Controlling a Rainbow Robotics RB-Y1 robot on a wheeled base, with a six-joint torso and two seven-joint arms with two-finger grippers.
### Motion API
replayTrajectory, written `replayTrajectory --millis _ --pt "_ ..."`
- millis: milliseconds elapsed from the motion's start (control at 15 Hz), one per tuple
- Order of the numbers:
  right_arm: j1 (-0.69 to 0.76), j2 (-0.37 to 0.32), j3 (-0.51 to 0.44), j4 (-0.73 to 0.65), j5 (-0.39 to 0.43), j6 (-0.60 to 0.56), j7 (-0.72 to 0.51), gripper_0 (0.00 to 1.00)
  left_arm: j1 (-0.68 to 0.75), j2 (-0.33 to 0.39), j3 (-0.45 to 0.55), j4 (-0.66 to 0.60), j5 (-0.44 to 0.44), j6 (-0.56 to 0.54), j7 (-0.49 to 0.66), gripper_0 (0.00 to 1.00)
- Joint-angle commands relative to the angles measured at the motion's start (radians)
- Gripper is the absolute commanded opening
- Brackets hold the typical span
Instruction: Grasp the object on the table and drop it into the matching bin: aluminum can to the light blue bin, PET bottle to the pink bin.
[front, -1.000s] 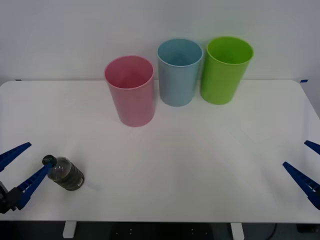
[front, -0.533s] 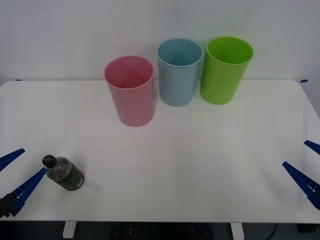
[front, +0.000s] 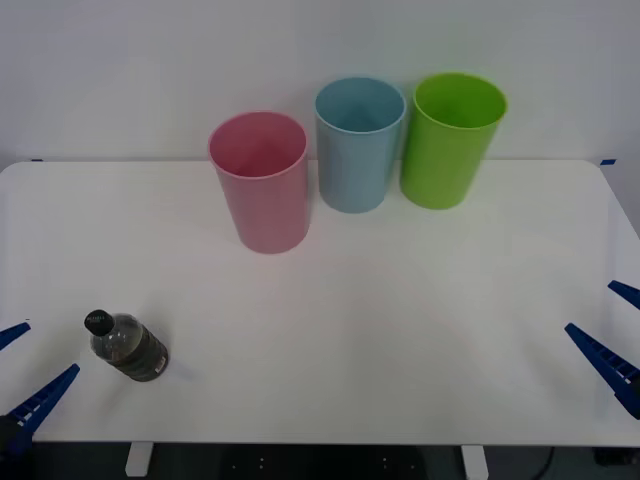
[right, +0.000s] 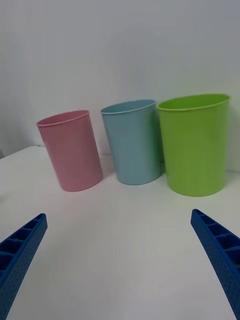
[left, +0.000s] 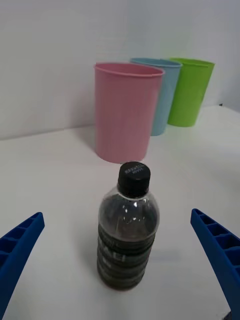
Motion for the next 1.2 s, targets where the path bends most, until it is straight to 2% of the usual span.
replayTrajectory --millis 67,267,867,1067,1200 --pt "0.000 0.000 0.000 0.000 0.000 0.000 0.000 1.00 0.024 0.002 0.004 0.005 -0.041 0.007 -0.048 1.00" --pt "0.000 0.000 0.000 0.000 0.000 0.000 0.000 1.00 0.033 0.000 0.003 0.037 -0.067 0.015 -0.095 1.00" --pt "0.000 0.000 0.000 0.000 0.000 0.000 0.000 1.00 0.009 0.000 -0.059 0.098 -0.069 0.056 -0.036 1.00" --pt "0.000 0.000 0.000 0.000 0.000 0.000 0.000 1.00 -0.020 0.000 -0.082 0.132 -0.070 0.062 -0.056 1.00" --pt "0.000 0.000 0.000 0.000 0.000 0.000 0.000 1.00 -0.043 -0.001 -0.102 0.161 -0.070 0.068 -0.114 1.00"
